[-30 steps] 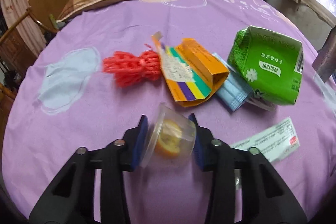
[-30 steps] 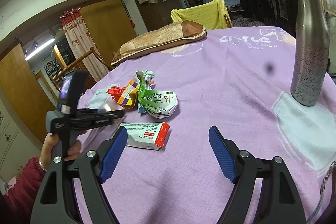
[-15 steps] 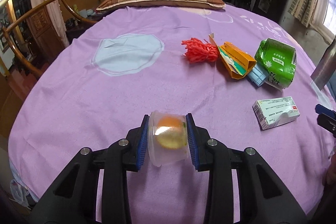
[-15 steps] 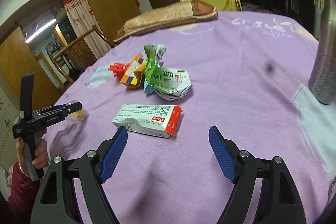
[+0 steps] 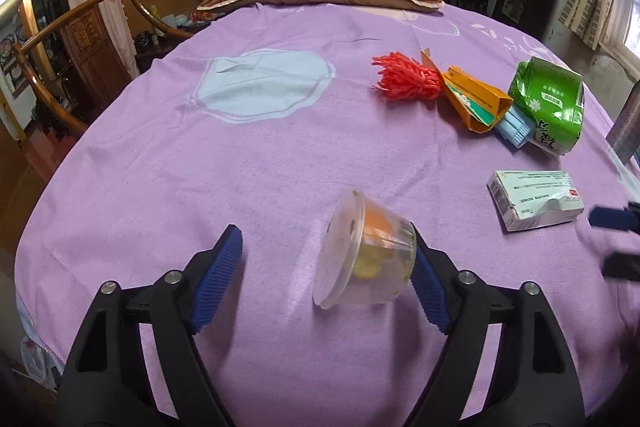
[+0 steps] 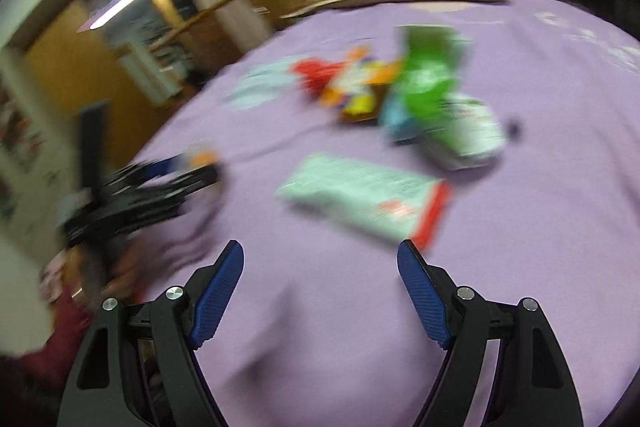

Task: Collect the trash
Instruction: 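Hold the clear cup with left while right grasps the white BETALOC box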

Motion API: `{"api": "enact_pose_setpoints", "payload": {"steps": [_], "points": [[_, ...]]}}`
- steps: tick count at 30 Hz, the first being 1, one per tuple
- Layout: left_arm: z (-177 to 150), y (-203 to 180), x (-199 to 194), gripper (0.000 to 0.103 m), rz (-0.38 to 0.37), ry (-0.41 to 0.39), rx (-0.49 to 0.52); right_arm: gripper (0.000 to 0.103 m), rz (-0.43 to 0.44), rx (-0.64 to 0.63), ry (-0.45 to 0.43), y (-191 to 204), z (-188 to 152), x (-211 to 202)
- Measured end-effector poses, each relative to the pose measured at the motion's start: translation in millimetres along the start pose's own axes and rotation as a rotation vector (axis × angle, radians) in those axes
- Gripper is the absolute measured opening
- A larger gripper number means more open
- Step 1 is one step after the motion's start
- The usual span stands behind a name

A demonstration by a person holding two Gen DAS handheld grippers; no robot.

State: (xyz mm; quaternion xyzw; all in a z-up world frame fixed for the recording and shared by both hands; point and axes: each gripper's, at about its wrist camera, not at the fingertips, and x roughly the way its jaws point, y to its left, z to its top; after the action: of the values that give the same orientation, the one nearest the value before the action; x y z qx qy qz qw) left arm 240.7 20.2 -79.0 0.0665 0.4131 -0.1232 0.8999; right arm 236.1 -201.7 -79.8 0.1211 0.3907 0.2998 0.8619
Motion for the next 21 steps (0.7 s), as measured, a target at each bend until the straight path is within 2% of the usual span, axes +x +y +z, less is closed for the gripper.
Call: {"api": "enact_pose_setpoints", "payload": {"steps": [2,5,7,10,14,18,20,21], "points": [[-1.0,2.5,-1.8,0.082,0.018,-0.012,0.009,0.078,-0.036,-0.066,-0.013,14.0,-2.4,-4.3],[-1.6,4.5,-1.8,0.083,0.028,-0.018,0.007,0.078,-0.211,-0.155,-0.052,24.7,2.1,-3.7],[-1.3,5.4,-0.9,0.083,0.022,-0.015,-0.002,0.078,-0.282,-0.195,-0.061,26.5,9.3,1.6],[-0.1,5.0,0.2,0.083,0.019,-0.013,-0.001,0.084,-0.289,-0.245,-0.036,27.1,21.0,15.0],[1.1,5.5,4.3,0.083,0.004,0.006,-0.007,0.084,-0.346,-0.329,-0.013,23.6,32.8,35.3],[1.4,8.4,5.9,0.083,-0.018,0.015,-0.02,0.084,-0.32,-0.274,0.046,5.9,34.2,50.1],[1.2,9.8,5.5,0.083,-0.026,0.013,-0.026,0.082,-0.236,-0.239,0.071,8.1,26.6,40.4],[1.0,10.2,5.2,0.083,-0.028,0.012,-0.027,0.079,-0.148,-0.24,0.086,14.6,21.4,31.9]]}}
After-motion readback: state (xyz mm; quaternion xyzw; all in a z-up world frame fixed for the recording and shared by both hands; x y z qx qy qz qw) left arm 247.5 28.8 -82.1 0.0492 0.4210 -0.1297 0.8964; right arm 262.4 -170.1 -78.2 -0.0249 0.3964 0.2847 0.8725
